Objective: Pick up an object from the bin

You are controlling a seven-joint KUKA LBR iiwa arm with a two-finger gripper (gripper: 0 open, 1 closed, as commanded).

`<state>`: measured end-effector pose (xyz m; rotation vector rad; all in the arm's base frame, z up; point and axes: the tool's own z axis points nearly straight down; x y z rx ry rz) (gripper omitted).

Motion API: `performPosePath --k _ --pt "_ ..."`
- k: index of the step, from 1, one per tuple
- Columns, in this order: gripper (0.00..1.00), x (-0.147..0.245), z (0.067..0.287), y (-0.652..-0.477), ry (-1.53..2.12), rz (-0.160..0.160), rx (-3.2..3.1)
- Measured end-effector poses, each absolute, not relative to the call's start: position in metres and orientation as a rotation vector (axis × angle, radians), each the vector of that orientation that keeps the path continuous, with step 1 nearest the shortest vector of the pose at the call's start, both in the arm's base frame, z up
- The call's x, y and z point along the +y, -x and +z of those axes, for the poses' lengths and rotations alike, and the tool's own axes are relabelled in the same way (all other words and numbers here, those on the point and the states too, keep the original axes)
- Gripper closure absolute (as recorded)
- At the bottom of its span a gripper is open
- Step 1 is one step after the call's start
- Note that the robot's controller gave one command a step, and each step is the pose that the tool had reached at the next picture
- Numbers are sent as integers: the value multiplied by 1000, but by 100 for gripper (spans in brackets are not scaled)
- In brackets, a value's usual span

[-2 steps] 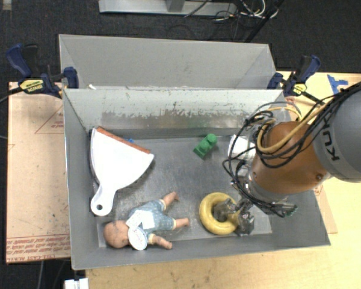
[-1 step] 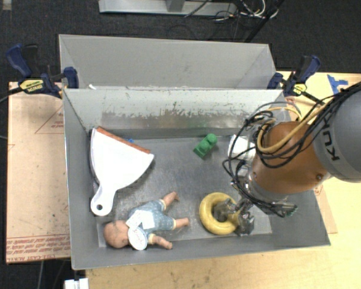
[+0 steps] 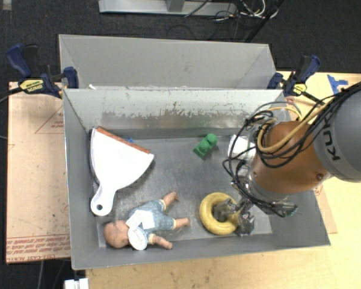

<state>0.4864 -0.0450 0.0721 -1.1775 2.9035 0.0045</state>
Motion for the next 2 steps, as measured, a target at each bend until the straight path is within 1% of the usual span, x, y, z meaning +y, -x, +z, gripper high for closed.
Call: performPosePath --k 1,2 --pt "100 -45 79 -485 1180 9 2909" --pt "100 -44 91 -485 1179 8 2907"
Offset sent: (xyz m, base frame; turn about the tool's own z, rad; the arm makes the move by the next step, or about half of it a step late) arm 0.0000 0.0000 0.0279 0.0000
